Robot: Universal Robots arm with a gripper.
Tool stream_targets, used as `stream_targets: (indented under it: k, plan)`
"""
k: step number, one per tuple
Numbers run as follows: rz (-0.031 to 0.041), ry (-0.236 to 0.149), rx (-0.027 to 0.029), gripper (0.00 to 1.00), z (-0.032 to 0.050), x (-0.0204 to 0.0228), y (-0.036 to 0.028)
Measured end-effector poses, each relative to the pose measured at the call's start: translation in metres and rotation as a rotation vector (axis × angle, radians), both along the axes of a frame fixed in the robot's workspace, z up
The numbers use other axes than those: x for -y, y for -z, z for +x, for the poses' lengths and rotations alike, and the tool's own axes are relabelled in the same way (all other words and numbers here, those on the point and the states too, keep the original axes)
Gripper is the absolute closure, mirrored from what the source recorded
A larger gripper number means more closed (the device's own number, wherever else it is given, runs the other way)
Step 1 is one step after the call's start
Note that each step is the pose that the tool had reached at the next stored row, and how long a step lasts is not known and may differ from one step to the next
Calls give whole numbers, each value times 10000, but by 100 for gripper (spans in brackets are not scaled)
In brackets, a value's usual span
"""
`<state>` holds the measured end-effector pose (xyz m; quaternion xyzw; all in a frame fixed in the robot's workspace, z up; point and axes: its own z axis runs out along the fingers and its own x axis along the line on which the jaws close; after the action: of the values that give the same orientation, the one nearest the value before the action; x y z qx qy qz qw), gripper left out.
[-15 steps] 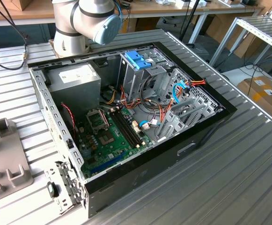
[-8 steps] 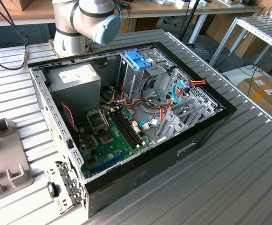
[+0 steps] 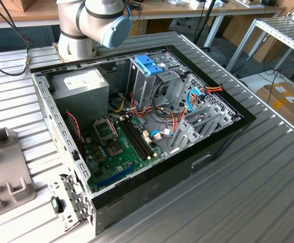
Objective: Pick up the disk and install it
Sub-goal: 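Pick up the disk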
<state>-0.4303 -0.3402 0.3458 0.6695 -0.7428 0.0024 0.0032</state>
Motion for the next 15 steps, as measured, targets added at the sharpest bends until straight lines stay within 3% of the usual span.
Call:
stream_targets:
  k: [2,3,7,15]
  plan:
    - [0,0,-1,76,0,0,0]
    - [0,0,0,64,0,0,0]
    - [0,0,0,40,0,0,1]
    - [0,0,0,40,0,0,5]
